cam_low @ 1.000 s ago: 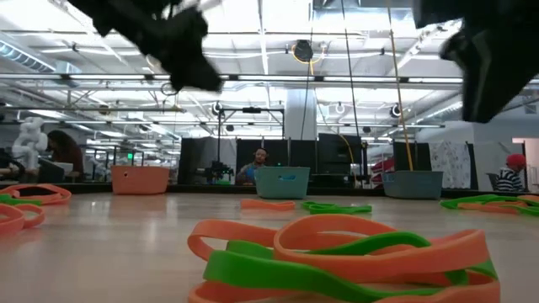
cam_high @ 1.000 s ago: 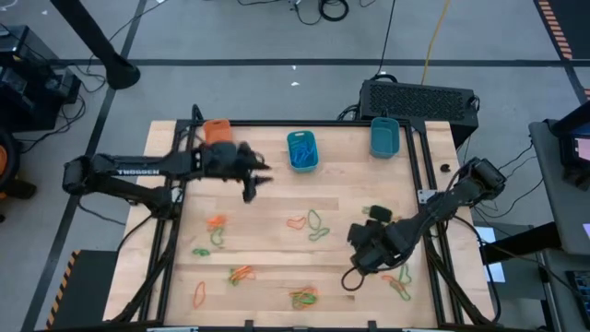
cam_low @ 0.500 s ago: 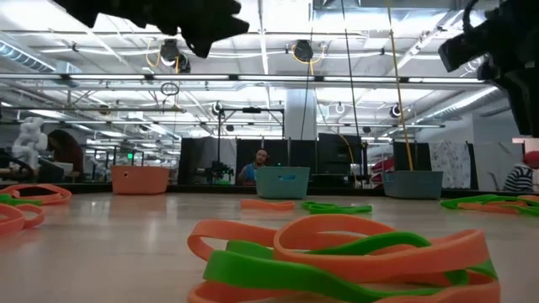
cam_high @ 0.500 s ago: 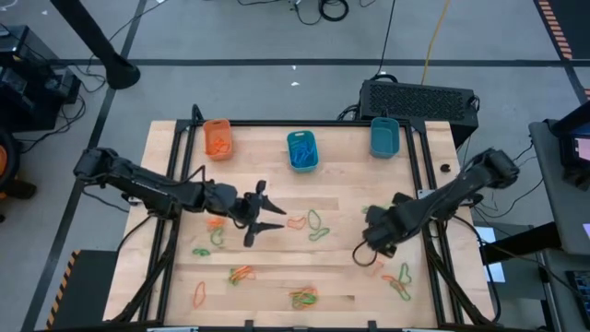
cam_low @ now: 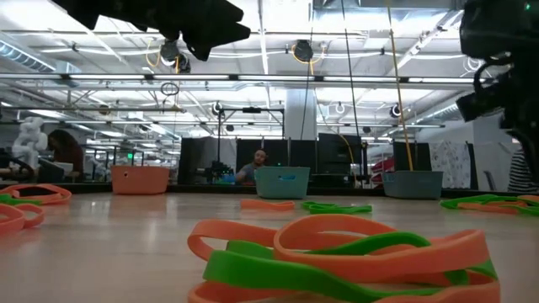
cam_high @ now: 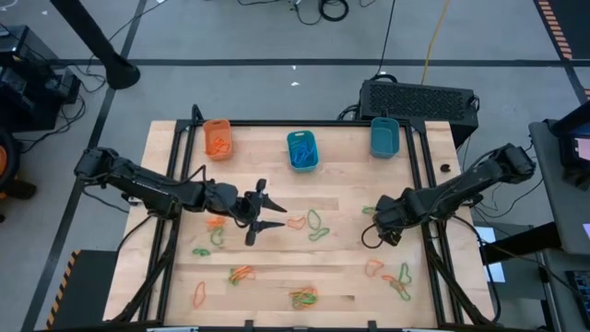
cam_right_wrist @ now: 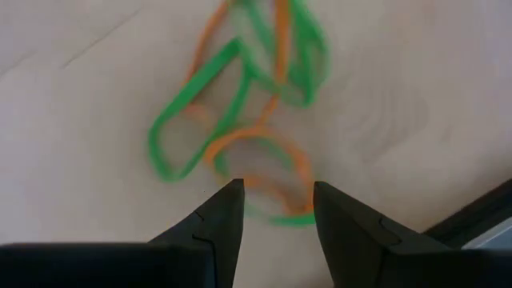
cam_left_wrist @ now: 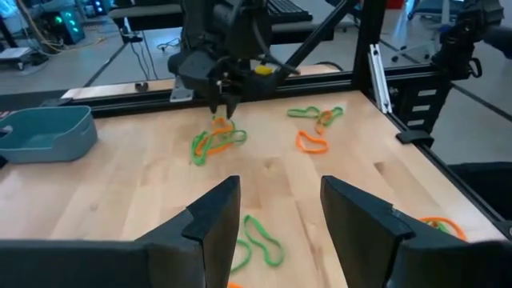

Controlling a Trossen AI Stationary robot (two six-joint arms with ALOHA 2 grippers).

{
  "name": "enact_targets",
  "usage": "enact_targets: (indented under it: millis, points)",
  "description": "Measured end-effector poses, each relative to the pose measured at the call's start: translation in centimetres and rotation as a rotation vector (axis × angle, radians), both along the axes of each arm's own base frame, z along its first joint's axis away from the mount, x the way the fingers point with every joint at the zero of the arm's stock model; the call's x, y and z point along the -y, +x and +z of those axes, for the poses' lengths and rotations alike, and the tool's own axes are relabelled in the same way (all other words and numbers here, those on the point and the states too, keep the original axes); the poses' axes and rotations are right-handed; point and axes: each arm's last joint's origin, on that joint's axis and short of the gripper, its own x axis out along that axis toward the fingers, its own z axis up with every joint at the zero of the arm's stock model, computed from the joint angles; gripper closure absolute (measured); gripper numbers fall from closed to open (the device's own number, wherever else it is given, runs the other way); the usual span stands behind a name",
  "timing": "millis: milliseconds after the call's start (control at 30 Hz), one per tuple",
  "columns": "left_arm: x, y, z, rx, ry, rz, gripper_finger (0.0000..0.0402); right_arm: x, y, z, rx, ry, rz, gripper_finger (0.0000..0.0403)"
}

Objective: Sort rubber bands into baskets
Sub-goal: Put the orange rubber band into the orange bin

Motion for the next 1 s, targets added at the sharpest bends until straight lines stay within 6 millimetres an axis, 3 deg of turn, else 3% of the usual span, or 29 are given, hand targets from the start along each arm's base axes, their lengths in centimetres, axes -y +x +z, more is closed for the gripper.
enact_targets:
  millis: [467,767,1000]
  points:
    - [0.0,0.0,0.0,-0.006,-0.004,0.001,0.0219,0.9,0.3,-0.5,0.05,-0.058,-0.092,0.0281]
    - [0.0,0.0,-0.1,-0.014,-0.004,0.002,0.0219,1.6,-1.0,-3.0,0.011,-0.077,-0.112,0.0285]
    - [0.0,0.0,-0.1,-0.012,-0.001,0.014,0.0219,1.5,-0.8,-3.1,0.034,-0.057,-0.076,0.0316]
